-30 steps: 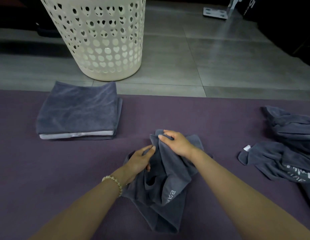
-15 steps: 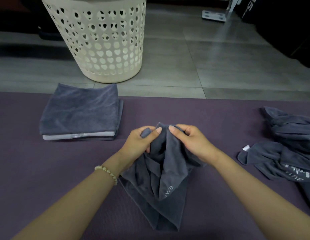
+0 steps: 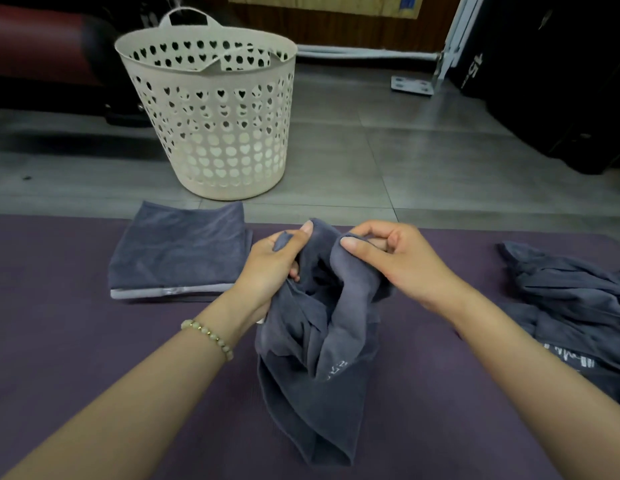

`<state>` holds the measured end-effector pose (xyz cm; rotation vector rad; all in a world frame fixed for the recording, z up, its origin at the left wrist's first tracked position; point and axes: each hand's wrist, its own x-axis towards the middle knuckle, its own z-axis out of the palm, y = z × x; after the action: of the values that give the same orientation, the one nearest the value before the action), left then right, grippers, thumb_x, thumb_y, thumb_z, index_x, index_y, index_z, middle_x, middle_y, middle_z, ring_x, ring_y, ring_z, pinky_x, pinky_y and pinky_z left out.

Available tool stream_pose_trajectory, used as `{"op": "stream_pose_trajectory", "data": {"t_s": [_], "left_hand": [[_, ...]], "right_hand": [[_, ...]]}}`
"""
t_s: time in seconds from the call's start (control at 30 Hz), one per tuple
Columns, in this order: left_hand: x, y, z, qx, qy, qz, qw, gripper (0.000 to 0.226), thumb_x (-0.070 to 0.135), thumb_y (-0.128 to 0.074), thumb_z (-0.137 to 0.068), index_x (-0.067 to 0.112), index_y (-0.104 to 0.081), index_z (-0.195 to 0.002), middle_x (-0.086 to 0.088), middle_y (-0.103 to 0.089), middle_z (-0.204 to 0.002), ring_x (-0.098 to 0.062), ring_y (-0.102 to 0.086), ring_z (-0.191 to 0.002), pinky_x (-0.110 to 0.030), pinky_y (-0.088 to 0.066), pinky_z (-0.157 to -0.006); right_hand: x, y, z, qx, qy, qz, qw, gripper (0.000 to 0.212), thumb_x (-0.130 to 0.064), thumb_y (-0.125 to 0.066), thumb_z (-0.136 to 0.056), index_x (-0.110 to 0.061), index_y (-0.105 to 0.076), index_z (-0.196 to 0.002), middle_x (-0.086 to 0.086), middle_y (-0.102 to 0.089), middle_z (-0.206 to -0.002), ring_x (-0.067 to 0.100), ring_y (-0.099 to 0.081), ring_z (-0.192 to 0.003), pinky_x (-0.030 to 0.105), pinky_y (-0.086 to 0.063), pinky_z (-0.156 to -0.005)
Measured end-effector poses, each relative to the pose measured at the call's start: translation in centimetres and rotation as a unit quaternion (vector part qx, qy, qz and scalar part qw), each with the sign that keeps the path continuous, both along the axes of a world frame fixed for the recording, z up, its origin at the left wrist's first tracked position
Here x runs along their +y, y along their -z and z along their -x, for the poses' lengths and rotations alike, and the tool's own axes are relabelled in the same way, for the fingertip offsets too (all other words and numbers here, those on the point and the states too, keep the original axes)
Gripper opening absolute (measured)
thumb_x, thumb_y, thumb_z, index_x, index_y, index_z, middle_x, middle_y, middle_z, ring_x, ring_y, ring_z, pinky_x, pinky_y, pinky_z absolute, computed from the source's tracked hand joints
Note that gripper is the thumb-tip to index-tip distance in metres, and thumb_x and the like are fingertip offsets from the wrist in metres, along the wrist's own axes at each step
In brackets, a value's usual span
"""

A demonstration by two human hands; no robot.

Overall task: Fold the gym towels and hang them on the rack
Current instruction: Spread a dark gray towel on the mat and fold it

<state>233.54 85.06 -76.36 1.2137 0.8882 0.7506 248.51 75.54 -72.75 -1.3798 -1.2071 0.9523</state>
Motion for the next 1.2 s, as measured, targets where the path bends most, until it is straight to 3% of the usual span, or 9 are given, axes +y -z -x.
{"op": "stream_pose_trajectory", "data": {"t_s": [0.23,0.4,0.57,0.7,0.8,0.9,1.07,1.2], "left_hand": [[-2.1,-1.9,-0.8,-0.04,0.058,0.034,0.997,0.035,0.042,-0.058,-0.091,0.008,-0.063,-0.092,0.002,-0.04,-0.043,-0.008,-0.04,-0.04,-0.024,-0.038,-0.053],[-2.3,-2.2,-0.5,-0.012,0.067,-0.021,0.997,0.063,0.049,-0.054,-0.089,-0.012,-0.058,-0.104,0.002,-0.041,-0.042,-0.008,-0.041,-0.041,-0.025,-0.04,-0.056],[-2.5,-2.1,-0.6,-0.009,0.063,-0.049,0.997,0.057,0.045,-0.055,-0.09,-0.011,-0.06,-0.102,0.003,-0.04,-0.039,-0.007,-0.039,-0.039,-0.024,-0.039,-0.055],[-2.6,-2.0,-0.8,-0.01,0.079,-0.089,0.993,0.044,0.046,-0.054,-0.089,0.004,-0.063,-0.094,0.002,-0.044,-0.041,-0.009,-0.041,-0.043,-0.021,-0.041,-0.055],[-2.8,-1.9,-1.2,-0.004,0.04,-0.095,0.995,0.044,0.052,-0.052,-0.085,0.009,-0.053,-0.094,0.005,-0.047,-0.042,-0.009,-0.046,-0.046,-0.026,-0.042,-0.061],[-1.8,-3.4,-1.3,-0.02,-0.012,-0.072,0.997,0.036,0.044,-0.042,-0.097,0.012,-0.047,-0.082,0.002,-0.05,-0.048,-0.013,-0.048,-0.05,-0.027,-0.043,-0.06],[3.4,-10.1,-1.2,-0.04,-0.133,-0.133,0.981,0.036,0.036,-0.041,-0.101,0.011,-0.055,-0.08,-0.001,-0.063,-0.072,-0.007,-0.058,-0.059,-0.023,-0.048,-0.062],[6.9,-15.2,-0.3,-0.088,-0.192,-0.133,0.968,0.039,0.038,-0.045,-0.099,0.008,-0.06,-0.079,-0.006,-0.062,-0.073,-0.009,-0.059,-0.061,-0.016,-0.05,-0.055]], "right_hand": [[0.5,-1.0,1.5,0.037,0.066,-0.071,0.995,0.014,-0.007,-0.064,-0.087,-0.017,-0.068,-0.078,-0.009,-0.07,-0.071,0.0,-0.062,-0.07,0.012,-0.048,-0.069],[0.4,-1.1,1.5,0.046,0.1,-0.068,0.992,0.011,-0.01,-0.068,-0.085,-0.019,-0.062,-0.08,-0.004,-0.062,-0.062,0.006,-0.056,-0.059,0.017,-0.047,-0.06],[0.2,-1.0,1.0,0.034,0.097,-0.055,0.993,0.014,-0.011,-0.066,-0.087,-0.018,-0.062,-0.098,-0.007,-0.057,-0.054,0.004,-0.053,-0.051,0.016,-0.044,-0.053],[0.1,-0.8,0.5,-0.001,0.112,-0.054,0.992,0.005,-0.012,-0.065,-0.088,-0.016,-0.064,-0.085,-0.011,-0.06,-0.053,-0.001,-0.054,-0.051,0.012,-0.045,-0.054],[-0.4,-0.7,-0.5,-0.003,0.167,-0.059,0.984,0.007,-0.013,-0.066,-0.088,-0.016,-0.063,-0.082,-0.01,-0.058,-0.054,-0.001,-0.052,-0.052,0.011,-0.043,-0.055],[-1.2,-1.9,-2.9,-0.004,0.227,-0.072,0.971,0.013,-0.013,-0.064,-0.089,-0.02,-0.063,-0.078,-0.011,-0.061,-0.056,-0.002,-0.049,-0.055,0.01,-0.041,-0.057],[-2.7,-7.9,-8.8,0.015,0.336,-0.124,0.934,0.013,-0.012,-0.061,-0.091,-0.023,-0.062,-0.083,-0.023,-0.064,-0.057,-0.011,-0.055,-0.057,0.005,-0.044,-0.061],[-4.8,-12.1,-13.3,0.016,0.391,-0.15,0.908,0.007,-0.023,-0.062,-0.091,-0.026,-0.062,-0.084,-0.022,-0.066,-0.065,-0.003,-0.057,-0.069,0.008,-0.047,-0.065]]}}
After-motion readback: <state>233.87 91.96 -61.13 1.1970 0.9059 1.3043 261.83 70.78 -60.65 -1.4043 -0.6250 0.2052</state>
